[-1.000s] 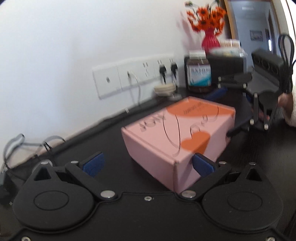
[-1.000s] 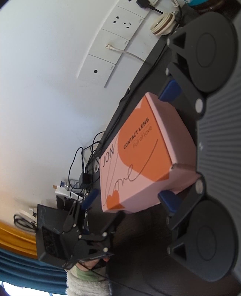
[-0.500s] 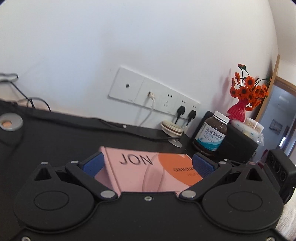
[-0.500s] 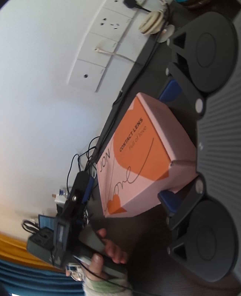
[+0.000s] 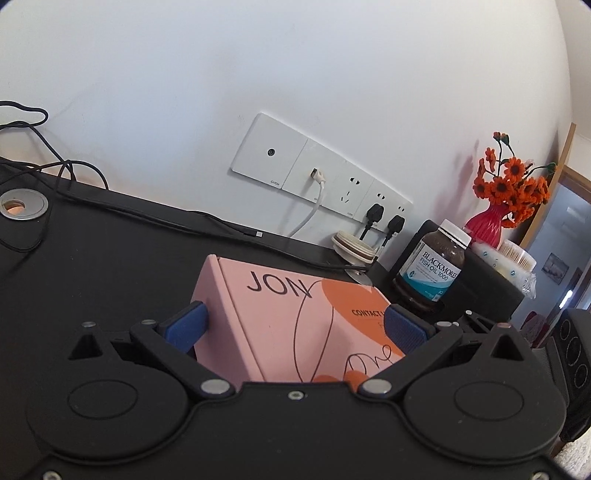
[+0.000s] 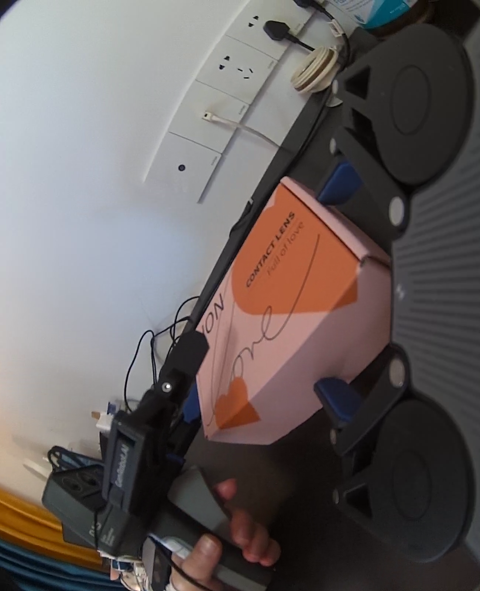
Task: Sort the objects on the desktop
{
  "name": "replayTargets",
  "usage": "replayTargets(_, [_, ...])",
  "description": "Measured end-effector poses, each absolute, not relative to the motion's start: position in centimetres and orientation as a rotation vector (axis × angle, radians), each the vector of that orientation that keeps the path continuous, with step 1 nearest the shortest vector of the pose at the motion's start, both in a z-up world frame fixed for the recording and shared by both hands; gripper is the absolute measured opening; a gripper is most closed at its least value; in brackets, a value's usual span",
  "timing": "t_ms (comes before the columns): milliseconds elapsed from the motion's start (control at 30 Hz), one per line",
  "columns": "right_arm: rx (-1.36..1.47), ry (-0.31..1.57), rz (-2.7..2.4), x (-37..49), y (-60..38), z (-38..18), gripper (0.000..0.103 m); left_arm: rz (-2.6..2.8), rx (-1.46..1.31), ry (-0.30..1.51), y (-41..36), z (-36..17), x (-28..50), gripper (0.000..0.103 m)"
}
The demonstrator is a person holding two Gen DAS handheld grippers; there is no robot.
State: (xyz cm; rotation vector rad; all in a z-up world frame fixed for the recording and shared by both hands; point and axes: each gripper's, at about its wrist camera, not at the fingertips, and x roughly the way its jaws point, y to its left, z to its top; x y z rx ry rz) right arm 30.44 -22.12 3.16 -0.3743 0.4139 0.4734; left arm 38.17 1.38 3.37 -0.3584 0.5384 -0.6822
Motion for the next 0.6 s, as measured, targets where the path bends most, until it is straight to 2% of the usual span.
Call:
replayTargets(333, [-0.351,0.424,0.402,30.9,-22.7,3.1,0.086,-0.730,-0.262,0.570,1.3,4.0,37.4,0.103])
replayTargets(600, [-0.041,0.512,0.431,32.6,-26.5,3.6,0.088,-0.549,0.151,0.415,-2.1,5.2,33.2,0.103])
